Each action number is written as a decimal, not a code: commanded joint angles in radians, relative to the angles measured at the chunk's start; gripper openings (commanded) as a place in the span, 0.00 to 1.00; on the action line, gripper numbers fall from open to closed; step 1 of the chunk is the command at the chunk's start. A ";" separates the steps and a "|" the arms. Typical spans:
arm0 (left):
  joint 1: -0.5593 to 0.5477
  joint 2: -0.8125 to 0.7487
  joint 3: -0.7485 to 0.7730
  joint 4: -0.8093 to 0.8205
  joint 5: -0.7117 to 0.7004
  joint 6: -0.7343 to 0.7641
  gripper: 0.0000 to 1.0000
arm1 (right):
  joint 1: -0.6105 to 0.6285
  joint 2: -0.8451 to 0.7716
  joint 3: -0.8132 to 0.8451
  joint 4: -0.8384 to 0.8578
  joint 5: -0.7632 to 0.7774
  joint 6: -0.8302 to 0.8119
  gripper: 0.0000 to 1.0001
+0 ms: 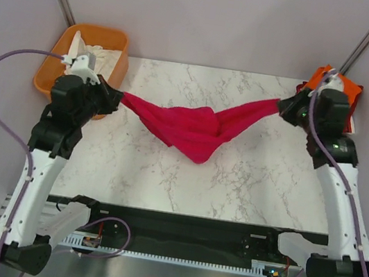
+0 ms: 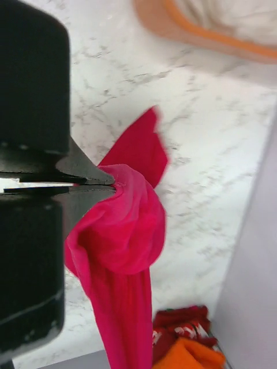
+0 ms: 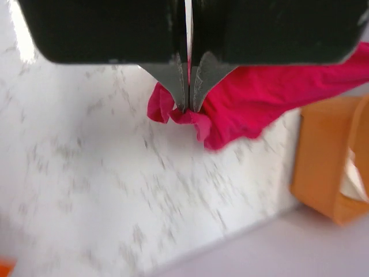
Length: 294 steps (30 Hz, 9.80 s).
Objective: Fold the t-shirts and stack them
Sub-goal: Flatten the tshirt out
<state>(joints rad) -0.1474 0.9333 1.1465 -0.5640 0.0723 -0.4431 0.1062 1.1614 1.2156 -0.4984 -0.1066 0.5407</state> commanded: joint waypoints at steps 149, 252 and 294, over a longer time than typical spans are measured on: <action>-0.061 -0.465 -0.366 -0.131 -0.175 0.034 0.88 | 0.159 1.440 1.099 0.435 -0.219 0.171 0.50; -0.037 -0.361 -0.346 -0.131 -0.118 0.034 0.86 | 0.207 0.829 0.500 0.623 0.152 -0.123 0.98; -0.322 -0.131 -0.630 -0.439 -0.422 -0.888 0.89 | 0.155 -0.063 -0.488 0.337 -0.034 0.044 0.98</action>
<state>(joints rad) -0.5125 0.7631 0.4774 -1.0019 -0.2920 -1.3312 0.2581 1.0988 0.7258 -0.1883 -0.1184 0.6189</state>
